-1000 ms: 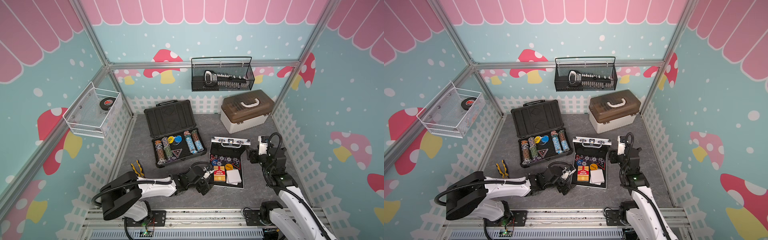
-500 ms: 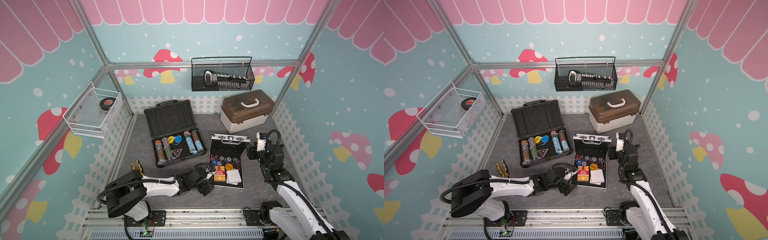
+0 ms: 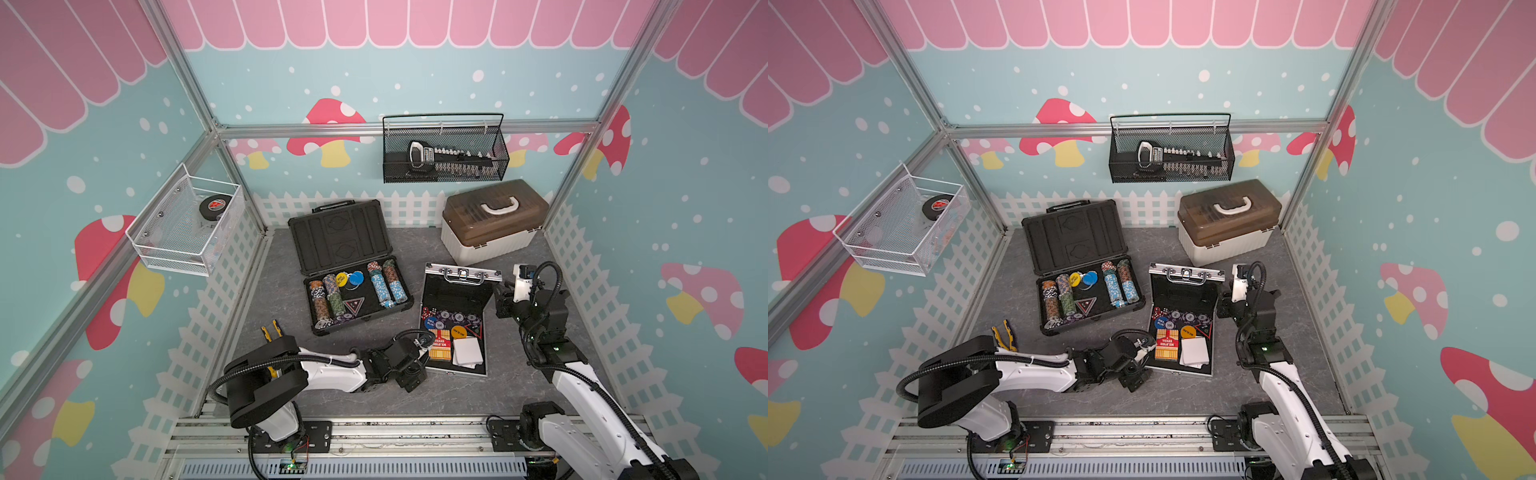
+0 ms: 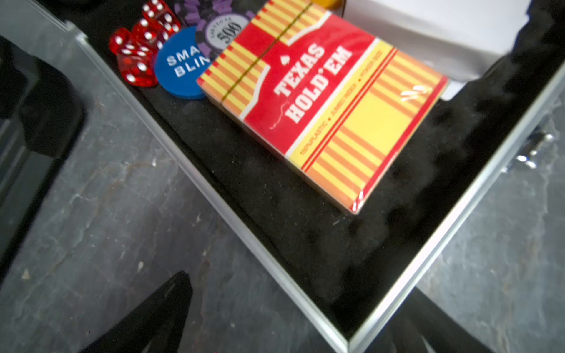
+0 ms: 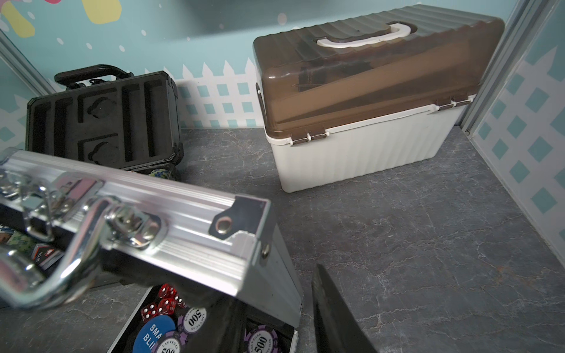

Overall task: Close the poker set cases
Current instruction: Move the poker set case to the center of the board.

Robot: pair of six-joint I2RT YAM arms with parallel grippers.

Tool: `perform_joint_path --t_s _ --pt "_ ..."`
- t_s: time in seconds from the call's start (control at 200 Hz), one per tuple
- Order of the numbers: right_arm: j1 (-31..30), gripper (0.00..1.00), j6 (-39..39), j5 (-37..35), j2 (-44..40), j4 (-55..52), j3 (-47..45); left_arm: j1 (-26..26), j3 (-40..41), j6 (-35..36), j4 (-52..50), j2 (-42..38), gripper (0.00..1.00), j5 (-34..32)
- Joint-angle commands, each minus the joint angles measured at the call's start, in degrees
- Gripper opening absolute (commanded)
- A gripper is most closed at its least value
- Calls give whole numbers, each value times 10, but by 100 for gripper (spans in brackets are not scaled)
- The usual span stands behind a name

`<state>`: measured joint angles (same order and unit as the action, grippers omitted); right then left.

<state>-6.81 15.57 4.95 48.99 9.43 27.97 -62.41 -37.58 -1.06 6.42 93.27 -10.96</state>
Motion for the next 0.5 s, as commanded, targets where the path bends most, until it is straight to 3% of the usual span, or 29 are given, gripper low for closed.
perform_joint_path --t_s 0.0,0.25,0.495 --pt "-1 34 3 -21 -9 32 -15 2 -35 11 17 40 97 -50" --pt "-1 27 -4 -31 14 68 -17 21 -76 4 54 95 97 -48" --pt "-1 22 -17 -39 73 127 -4 90 -101 -18 118 124 97 8"
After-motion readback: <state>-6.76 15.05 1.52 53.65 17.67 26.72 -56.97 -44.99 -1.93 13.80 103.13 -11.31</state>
